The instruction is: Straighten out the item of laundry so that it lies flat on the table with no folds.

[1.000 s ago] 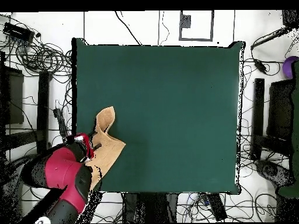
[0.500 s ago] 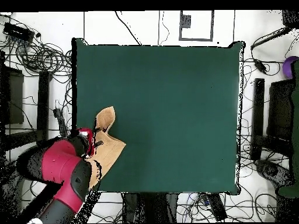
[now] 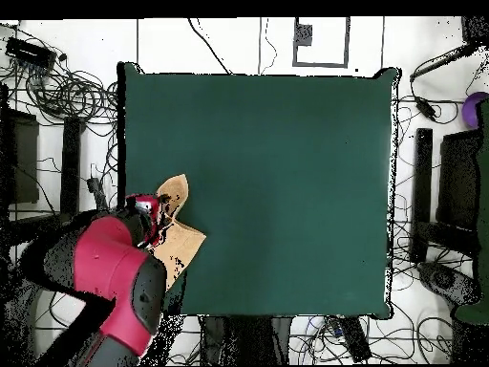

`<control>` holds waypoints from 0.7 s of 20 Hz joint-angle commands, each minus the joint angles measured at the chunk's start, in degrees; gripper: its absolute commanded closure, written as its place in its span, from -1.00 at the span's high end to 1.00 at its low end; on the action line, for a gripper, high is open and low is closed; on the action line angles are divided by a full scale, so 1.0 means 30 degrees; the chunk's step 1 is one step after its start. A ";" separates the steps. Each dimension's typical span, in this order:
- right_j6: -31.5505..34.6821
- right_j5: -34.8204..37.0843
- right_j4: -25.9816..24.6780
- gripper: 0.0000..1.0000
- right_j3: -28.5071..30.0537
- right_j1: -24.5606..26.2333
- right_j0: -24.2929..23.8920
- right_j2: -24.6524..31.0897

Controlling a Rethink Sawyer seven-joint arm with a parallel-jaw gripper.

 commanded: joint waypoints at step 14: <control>0.1634 -0.3075 -0.4517 1.00 0.5137 -0.4734 -0.5049 0.5167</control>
